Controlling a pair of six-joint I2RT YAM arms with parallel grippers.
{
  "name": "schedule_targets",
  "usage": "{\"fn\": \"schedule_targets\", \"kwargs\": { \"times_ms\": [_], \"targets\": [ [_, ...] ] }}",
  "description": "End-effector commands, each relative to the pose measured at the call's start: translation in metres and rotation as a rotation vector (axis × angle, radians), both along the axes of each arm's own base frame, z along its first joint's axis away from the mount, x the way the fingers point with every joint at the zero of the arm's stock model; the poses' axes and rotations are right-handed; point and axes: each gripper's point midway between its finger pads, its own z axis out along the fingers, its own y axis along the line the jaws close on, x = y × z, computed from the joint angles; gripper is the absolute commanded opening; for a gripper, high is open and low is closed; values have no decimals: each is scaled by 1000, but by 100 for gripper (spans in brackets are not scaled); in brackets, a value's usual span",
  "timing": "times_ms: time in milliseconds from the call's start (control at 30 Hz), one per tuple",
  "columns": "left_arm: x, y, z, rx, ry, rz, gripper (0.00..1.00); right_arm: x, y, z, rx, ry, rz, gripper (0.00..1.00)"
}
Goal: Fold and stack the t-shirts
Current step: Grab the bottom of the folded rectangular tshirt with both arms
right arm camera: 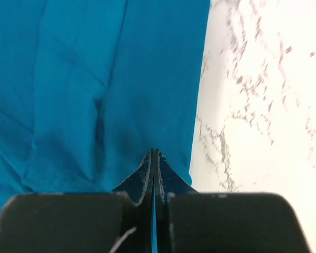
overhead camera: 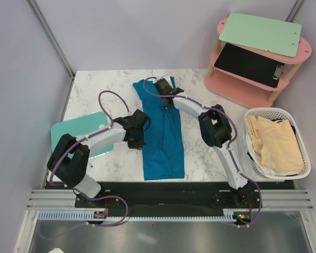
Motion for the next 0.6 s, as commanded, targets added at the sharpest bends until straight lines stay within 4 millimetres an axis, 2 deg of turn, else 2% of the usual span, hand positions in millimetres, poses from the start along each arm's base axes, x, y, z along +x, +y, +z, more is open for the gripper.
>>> {"fn": "schedule_targets", "kwargs": {
  "times_ms": [0, 33, 67, 133, 167, 200, 233, 267, 333, 367, 467, 567],
  "targets": [
    [7, 5, 24, -3, -85, -14, 2, -1, 23, 62, 165, -81, 98, 0],
    [8, 4, 27, -7, -92, -13, 4, -3, 28, 67, 180, -87, 114, 0],
    [9, 4, 29, -10, -100, -14, 9, -4, 32, 77, 191, -104, 126, 0],
    [13, 2, 37, -18, -124, -24, 20, -9, 39, 84, 188, -118, 152, 5],
    [14, 2, 38, -17, -126, -28, 30, -9, 42, 90, 193, -132, 165, 11],
    [18, 0, 42, -23, -136, -32, 37, -11, 46, 93, 197, -135, 182, 21],
    [19, -1, 42, -19, -136, -39, 46, -14, 51, 92, 199, -131, 199, 24],
    [21, -2, 43, -21, -137, -41, 61, -16, 53, 92, 194, -129, 216, 27],
    [25, -5, 42, -18, -134, -44, 73, -21, 59, 91, 195, -121, 242, 38],
    [29, -7, 43, -18, -136, -44, 83, -24, 61, 87, 192, -113, 256, 41],
    [34, -9, 37, -3, -122, -41, 89, -33, 69, 79, 189, -98, 296, 44],
    [38, -6, 32, -4, -105, -21, 91, -38, 74, 70, 176, -84, 308, 44]
  ]
}}
